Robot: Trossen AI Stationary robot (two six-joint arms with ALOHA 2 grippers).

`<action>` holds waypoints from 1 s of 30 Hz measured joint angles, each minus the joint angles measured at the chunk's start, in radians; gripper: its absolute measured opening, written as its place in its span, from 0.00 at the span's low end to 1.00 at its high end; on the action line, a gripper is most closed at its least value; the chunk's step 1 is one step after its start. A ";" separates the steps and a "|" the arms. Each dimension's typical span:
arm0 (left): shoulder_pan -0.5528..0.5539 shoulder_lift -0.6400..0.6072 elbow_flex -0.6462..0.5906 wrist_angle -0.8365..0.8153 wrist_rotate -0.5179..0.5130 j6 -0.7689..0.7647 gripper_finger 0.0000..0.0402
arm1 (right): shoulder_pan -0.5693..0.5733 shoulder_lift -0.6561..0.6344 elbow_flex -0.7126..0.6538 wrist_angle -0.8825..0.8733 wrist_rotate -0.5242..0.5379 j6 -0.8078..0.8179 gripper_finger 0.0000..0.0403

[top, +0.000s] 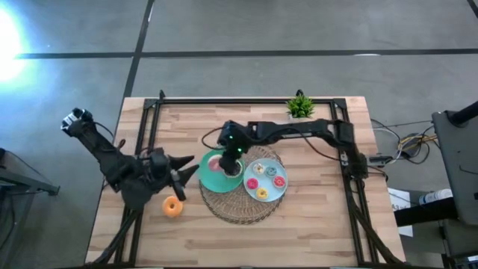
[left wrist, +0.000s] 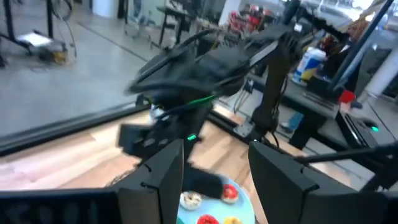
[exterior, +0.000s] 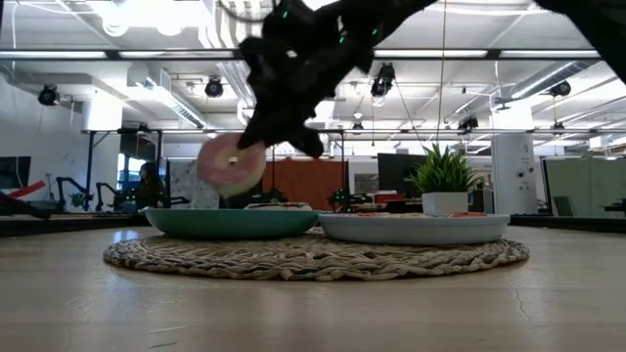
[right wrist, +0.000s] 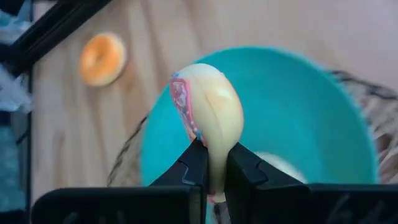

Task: Pick & Place donuts
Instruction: Put the big pink donut on the green plate

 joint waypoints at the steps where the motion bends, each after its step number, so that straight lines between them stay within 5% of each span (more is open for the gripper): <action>1: -0.017 0.005 0.003 0.001 -0.030 -0.001 0.39 | -0.008 0.024 0.020 0.002 -0.004 0.007 0.06; 12: -0.081 0.065 0.009 0.004 -0.088 -0.057 0.39 | -0.067 0.171 0.175 -0.060 -0.059 0.097 0.07; 18: -0.081 0.079 0.009 0.005 -0.089 -0.023 0.39 | -0.069 0.213 0.228 -0.137 -0.056 0.093 0.17; 26: -0.093 0.078 0.008 -0.026 -0.089 -0.001 0.39 | -0.055 0.215 0.326 -0.362 0.295 -0.135 0.30; 30: -0.094 0.078 0.008 -0.080 -0.089 -0.043 0.39 | -0.054 0.213 0.374 -0.399 0.310 -0.184 0.33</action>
